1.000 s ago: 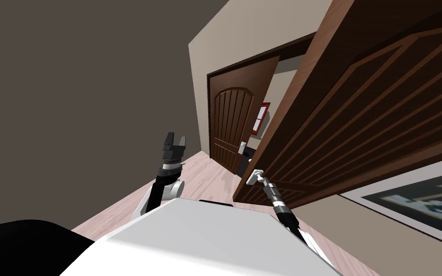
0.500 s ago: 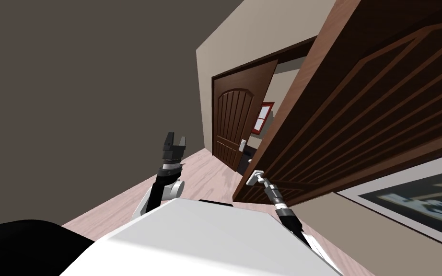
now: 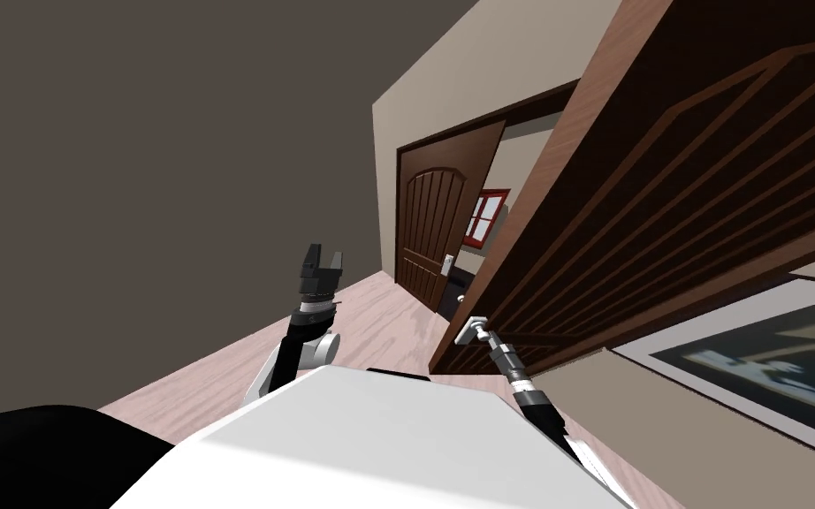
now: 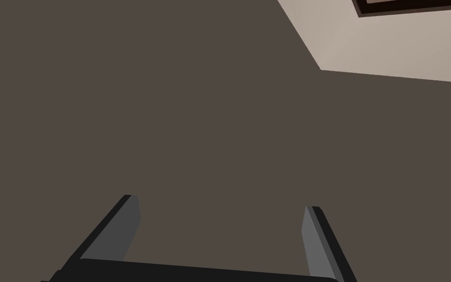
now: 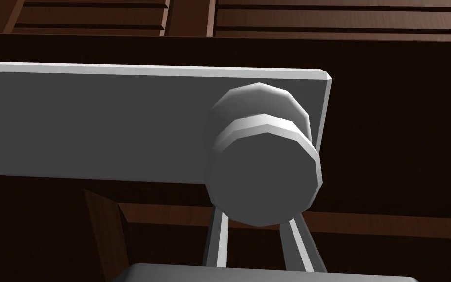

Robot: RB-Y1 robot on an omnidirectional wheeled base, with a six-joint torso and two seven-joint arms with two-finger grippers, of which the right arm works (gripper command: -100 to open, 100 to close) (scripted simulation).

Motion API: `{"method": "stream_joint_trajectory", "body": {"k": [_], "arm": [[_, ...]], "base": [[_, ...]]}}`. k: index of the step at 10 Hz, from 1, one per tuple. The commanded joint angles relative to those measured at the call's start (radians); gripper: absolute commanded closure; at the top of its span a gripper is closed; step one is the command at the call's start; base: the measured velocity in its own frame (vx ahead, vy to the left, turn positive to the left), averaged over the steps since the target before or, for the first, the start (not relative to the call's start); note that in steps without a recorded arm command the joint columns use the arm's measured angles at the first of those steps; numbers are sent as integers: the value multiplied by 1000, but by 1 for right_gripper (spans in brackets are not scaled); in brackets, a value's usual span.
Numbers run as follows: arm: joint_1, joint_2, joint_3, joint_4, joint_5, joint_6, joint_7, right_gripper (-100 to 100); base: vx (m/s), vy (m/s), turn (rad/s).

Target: Pull the door open

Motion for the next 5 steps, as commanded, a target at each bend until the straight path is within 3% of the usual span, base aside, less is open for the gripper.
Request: {"method": "stream_joint_trajectory", "body": {"k": [1,5], "arm": [[5,-9,11,5,5,-28,-11,100],[11,-32,22,27,13,-80,-32,100]], "base": [[-252,-100,227],[-212,-94,138]]}}
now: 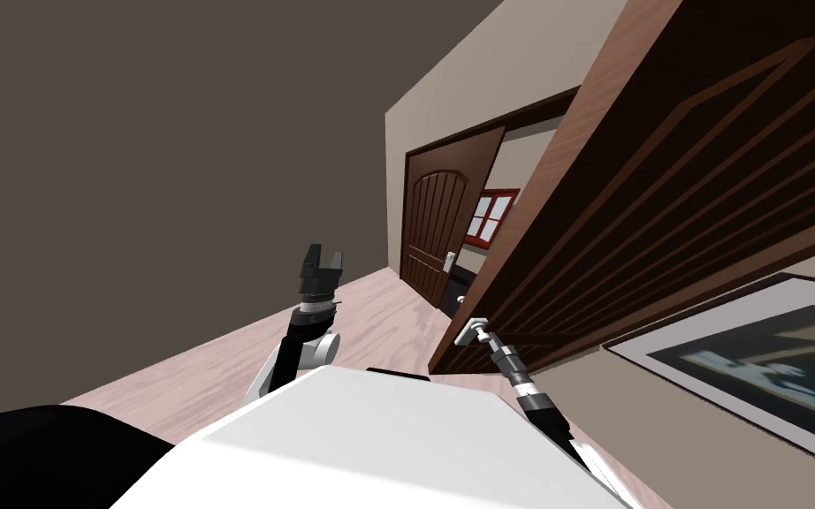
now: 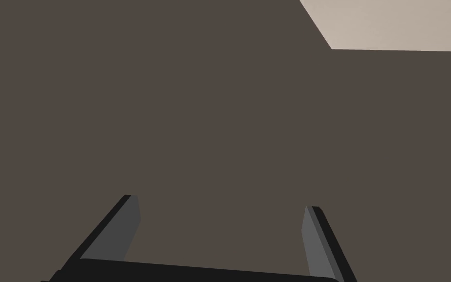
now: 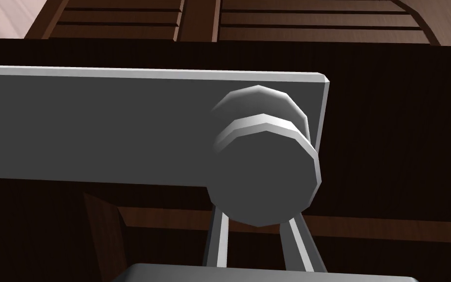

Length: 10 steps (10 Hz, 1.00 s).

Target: Pull the door open

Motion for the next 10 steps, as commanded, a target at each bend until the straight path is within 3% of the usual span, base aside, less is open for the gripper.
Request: {"method": "stream_joint_trajectory", "body": {"k": [1,2,3,10], "arm": [[14,-4,16,-3,7,-24,-9,100],[15,-10,19,3,9,-38,-15,100],[0,-13,-1,17,1,-30,-8,100],[-2,-50,21,59,16,-105,-41,100]], "base": [[-245,-73,113],[-245,-76,112],[-100,-50,4],[-187,-83,136]]}}
